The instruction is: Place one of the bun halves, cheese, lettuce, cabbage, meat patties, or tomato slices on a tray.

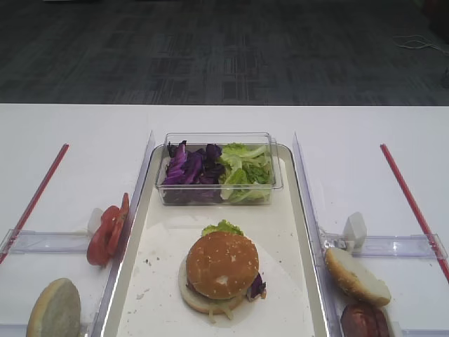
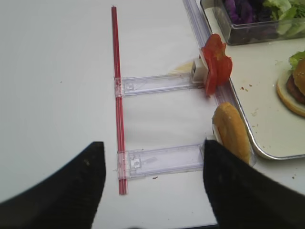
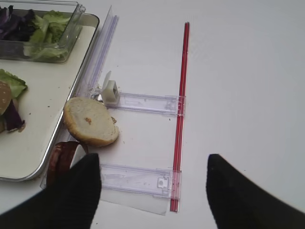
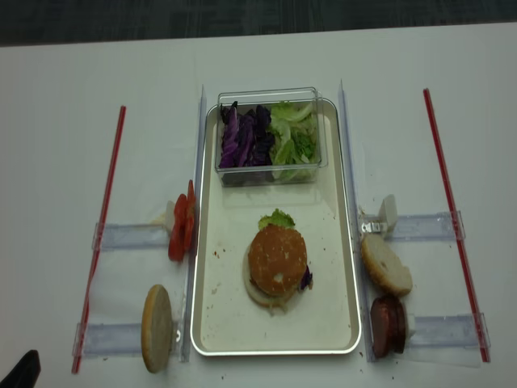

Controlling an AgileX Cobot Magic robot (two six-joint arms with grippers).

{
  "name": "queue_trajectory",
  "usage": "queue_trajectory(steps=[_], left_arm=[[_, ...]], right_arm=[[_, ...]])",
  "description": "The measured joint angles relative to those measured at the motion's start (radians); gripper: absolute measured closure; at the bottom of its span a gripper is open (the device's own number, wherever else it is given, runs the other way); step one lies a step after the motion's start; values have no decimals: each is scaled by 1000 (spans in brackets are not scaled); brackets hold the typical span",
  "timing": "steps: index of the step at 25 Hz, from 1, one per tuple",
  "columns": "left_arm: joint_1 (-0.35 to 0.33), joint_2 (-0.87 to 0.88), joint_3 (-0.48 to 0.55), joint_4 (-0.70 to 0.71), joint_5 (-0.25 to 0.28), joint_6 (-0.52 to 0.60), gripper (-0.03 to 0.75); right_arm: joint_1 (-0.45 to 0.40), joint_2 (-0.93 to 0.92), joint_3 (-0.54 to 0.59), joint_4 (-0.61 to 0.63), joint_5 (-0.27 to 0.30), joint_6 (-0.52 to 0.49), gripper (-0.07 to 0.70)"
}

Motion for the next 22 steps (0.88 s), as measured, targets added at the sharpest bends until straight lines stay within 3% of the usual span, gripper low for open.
queue_trajectory(steps=[22], left_arm=[[0,0,0,0,0,0,293]], right_arm=[[0,0,0,-68,0,5,141]])
